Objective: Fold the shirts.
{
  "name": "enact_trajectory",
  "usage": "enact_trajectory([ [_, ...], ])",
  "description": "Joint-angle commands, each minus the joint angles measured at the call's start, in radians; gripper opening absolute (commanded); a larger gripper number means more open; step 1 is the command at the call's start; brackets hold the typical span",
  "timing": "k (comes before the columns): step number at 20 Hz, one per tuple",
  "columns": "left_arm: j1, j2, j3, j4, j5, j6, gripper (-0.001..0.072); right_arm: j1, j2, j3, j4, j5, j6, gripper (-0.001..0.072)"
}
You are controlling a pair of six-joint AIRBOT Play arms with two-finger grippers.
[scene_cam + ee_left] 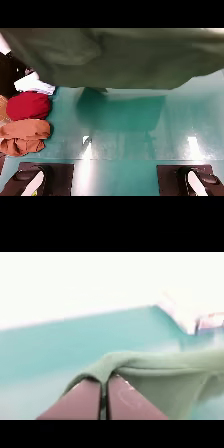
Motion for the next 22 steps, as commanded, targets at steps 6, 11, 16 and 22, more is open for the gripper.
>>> enact_trajectory([
  [6,0.002,0.002,0.303,-0.015,-0.037,-0.027,0.0023,0.000,-0.069,0.385,-0.140,0.138,0.077,0.0011],
  [11,0.002,-0.132,0.052,0.014,-0.178,-0.056,0.0023,0.001,-0.344,0.426,-0.137,0.405,0.117,0.0011],
  [16,0.000,-0.372,-0.292,0.014,-0.226,-0.035,0.0024,0.000,-0.582,0.189,-0.139,0.430,0.107,0.0011],
  [22,0.000,-0.692,-0.388,-0.039,0.074,0.059,0.0024,0.001,-0.830,0.061,-0.137,0.152,0.085,0.0011],
])
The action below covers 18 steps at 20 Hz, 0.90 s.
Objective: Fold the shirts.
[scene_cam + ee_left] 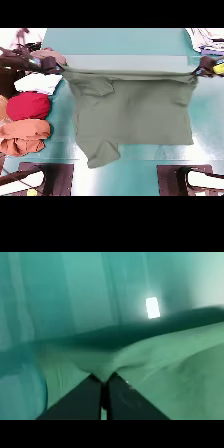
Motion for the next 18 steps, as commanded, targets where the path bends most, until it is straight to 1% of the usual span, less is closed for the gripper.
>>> enact_trajectory([
  [1,0.001,-0.158,-0.029,-0.062,0.209,0.053,0.0023,0.001,-0.151,-0.019,-0.002,-0.166,-0.008,0.0011],
  [2,-0.002,-0.172,-0.016,-0.079,0.262,0.056,0.0023,0.003,-0.185,0.013,-0.002,-0.188,-0.008,0.0011],
  [3,-0.012,-0.180,-0.003,-0.080,0.312,0.082,0.0024,0.004,-0.214,0.050,-0.002,-0.203,-0.008,0.0011],
  [5,-0.038,-0.183,0.018,-0.077,0.345,0.138,0.0023,0.016,-0.261,0.129,-0.005,-0.213,-0.009,0.0011],
  [6,-0.052,-0.183,0.018,-0.077,0.335,0.156,0.0023,0.023,-0.275,0.157,-0.006,-0.209,-0.009,0.0011],
  [8,-0.069,-0.183,0.018,-0.033,0.262,0.156,0.0024,0.042,-0.280,0.165,-0.042,-0.190,-0.024,0.0011],
  [10,-0.071,-0.185,0.006,0.000,0.172,0.144,0.0023,0.070,-0.280,0.137,-0.139,-0.126,-0.025,0.0010],
  [11,-0.071,-0.185,-0.013,0.022,0.149,0.142,0.0023,0.087,-0.280,0.109,-0.178,-0.098,-0.026,0.0010],
  [13,-0.071,-0.185,-0.068,0.068,0.150,0.092,0.0023,0.109,-0.280,0.048,-0.206,-0.075,-0.026,0.0010],
  [18,-0.071,-0.185,-0.192,0.069,0.169,0.092,0.0024,0.146,-0.280,-0.045,-0.203,-0.089,-0.021,0.0011],
])
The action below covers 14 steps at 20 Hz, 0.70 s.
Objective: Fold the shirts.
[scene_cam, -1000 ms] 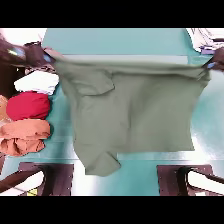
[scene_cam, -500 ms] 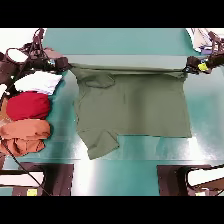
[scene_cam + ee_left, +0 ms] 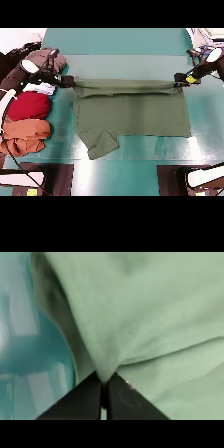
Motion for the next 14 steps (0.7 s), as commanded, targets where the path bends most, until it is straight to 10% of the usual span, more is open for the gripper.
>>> enact_trajectory([
  [1,-0.001,-0.001,-0.061,0.012,-0.014,-0.009,0.0024,0.023,-0.002,-0.043,-0.017,0.008,0.002,0.0011],
  [3,-0.001,0.001,-0.061,0.012,-0.037,-0.043,0.0121,0.023,-0.001,-0.024,-0.016,0.025,0.002,0.0015],
  [4,0.003,0.003,-0.060,0.012,-0.055,-0.061,0.0400,0.023,-0.002,-0.003,-0.017,0.053,0.002,0.0119],
  [5,0.015,0.007,-0.060,0.012,-0.089,-0.088,0.0505,0.020,-0.001,0.024,-0.018,0.084,0.002,0.0292],
  [14,0.065,0.371,-0.464,0.051,-0.302,-0.137,0.0497,-0.095,0.256,-0.077,0.129,0.242,-0.037,0.0302],
])
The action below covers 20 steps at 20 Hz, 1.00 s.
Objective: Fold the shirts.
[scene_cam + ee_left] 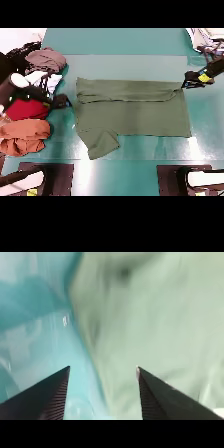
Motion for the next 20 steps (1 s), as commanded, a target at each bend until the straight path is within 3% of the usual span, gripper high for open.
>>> enact_trajectory([
  [1,-0.032,0.188,-0.254,0.003,-0.042,-0.043,0.0498,-0.052,0.145,-0.139,0.119,0.020,-0.021,0.0302],
  [7,-0.201,0.286,-0.556,-0.184,0.073,-0.059,0.0498,-0.109,0.338,-0.362,0.150,-0.069,-0.020,0.0302],
  [15,-0.224,0.286,-0.589,-0.302,0.295,-0.054,0.0496,-0.136,0.478,-0.477,0.134,-0.090,-0.020,0.0302],
  [16,-0.224,0.286,-0.589,-0.315,0.312,-0.055,0.0378,-0.136,0.493,-0.506,0.128,-0.092,-0.020,0.0302],
  [17,-0.224,0.286,-0.588,-0.335,0.320,-0.052,0.0168,-0.136,0.509,-0.537,0.112,-0.095,-0.020,0.0302],
  [18,-0.224,0.286,-0.587,-0.362,0.324,-0.031,0.0065,-0.136,0.525,-0.574,0.099,-0.101,-0.020,0.0302],
  [20,-0.224,0.286,-0.558,-0.370,0.304,-0.008,0.0024,-0.137,0.545,-0.643,0.042,-0.102,-0.020,0.0302],
])
